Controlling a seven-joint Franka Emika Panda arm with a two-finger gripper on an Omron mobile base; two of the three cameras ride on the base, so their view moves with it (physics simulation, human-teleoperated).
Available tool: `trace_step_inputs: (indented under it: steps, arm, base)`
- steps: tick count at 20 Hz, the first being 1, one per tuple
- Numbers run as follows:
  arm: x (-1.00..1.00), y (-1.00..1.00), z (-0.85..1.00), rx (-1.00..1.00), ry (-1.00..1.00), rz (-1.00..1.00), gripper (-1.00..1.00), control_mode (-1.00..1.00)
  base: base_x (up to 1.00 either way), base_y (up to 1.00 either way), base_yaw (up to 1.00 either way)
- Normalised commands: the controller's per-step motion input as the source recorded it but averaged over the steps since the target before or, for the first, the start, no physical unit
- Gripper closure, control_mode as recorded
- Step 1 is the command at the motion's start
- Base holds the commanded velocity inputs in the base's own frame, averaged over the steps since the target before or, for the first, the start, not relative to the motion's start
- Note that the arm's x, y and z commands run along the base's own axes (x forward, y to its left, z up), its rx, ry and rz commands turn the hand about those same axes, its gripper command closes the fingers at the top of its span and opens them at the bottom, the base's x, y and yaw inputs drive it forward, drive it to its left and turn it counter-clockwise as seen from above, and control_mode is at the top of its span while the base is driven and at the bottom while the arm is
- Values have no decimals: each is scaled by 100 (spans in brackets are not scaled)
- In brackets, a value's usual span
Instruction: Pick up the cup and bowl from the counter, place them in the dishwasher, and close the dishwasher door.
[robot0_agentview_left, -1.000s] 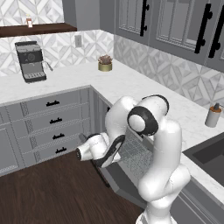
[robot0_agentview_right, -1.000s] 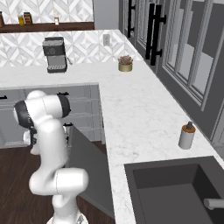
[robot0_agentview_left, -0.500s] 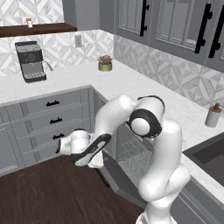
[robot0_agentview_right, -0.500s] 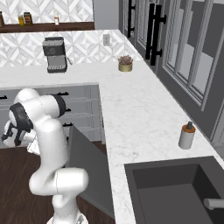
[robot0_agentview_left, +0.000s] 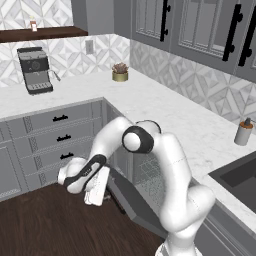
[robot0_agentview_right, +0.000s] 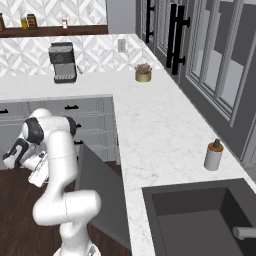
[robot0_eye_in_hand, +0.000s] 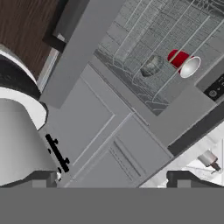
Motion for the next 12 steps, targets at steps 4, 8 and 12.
trace_step_inputs:
  steps: [4, 8, 12]
  arm:
    - [0, -18, -65, -16, -36, -3, -100, -100]
    - [5, -24, -64, -18, -41, 0, -100, -100]
    - [30, -28, -58, -11, -35, 0, -100, -100]
  base:
    - [0, 0, 0]
    - [0, 0, 0]
    - [0, 0, 0]
